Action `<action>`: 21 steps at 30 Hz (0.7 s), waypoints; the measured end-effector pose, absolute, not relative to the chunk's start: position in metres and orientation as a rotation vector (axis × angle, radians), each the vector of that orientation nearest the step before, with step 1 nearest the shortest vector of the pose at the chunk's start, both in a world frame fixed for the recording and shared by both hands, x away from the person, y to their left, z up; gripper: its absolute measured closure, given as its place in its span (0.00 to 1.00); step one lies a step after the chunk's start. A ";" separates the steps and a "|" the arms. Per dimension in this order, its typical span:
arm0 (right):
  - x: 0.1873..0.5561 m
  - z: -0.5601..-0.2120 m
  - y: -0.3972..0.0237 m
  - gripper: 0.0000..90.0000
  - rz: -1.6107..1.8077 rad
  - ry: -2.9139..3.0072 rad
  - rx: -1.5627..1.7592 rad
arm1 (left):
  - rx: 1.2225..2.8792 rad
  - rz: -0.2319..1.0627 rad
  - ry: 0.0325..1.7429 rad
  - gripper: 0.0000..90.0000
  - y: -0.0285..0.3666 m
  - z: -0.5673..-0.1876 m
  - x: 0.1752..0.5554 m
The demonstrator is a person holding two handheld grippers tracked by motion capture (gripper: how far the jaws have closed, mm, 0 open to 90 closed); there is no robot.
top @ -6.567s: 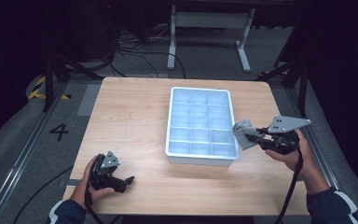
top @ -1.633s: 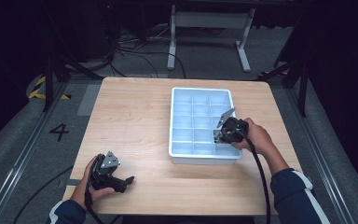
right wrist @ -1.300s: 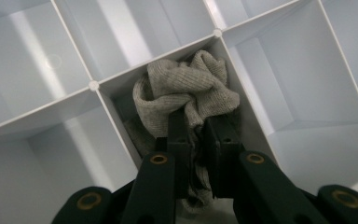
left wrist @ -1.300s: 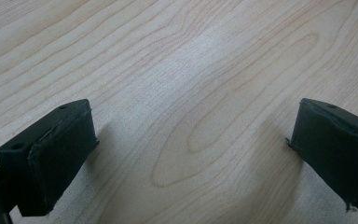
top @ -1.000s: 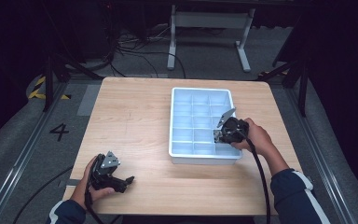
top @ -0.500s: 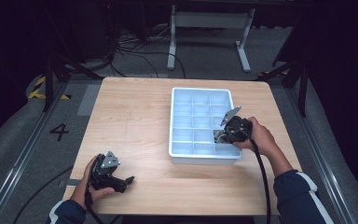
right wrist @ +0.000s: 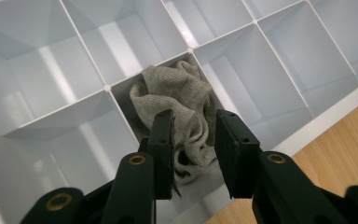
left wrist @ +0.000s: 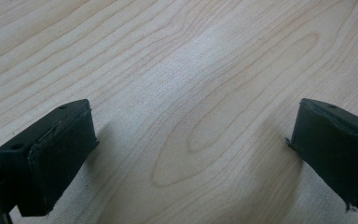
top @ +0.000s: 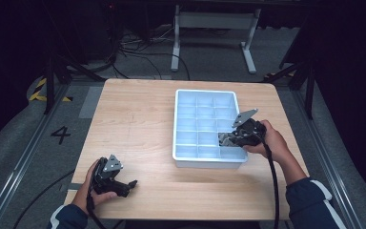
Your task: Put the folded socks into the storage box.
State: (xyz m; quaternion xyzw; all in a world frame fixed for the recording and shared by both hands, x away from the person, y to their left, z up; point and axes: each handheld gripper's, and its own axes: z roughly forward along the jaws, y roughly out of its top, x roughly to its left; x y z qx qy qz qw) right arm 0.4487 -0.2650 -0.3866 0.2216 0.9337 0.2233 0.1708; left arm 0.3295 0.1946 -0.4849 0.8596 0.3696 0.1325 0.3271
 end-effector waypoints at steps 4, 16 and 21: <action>0.444 -0.383 -0.269 0.73 0.659 2.633 0.633 | 2.251 0.347 0.968 0.00 0.195 -0.485 0.330; 0.427 -0.369 -0.288 0.64 0.703 2.578 0.641 | 2.252 0.348 0.967 0.00 0.195 -0.485 0.330; 0.416 -0.368 -0.298 0.60 0.710 2.565 0.639 | 2.251 0.347 0.968 0.00 0.195 -0.485 0.330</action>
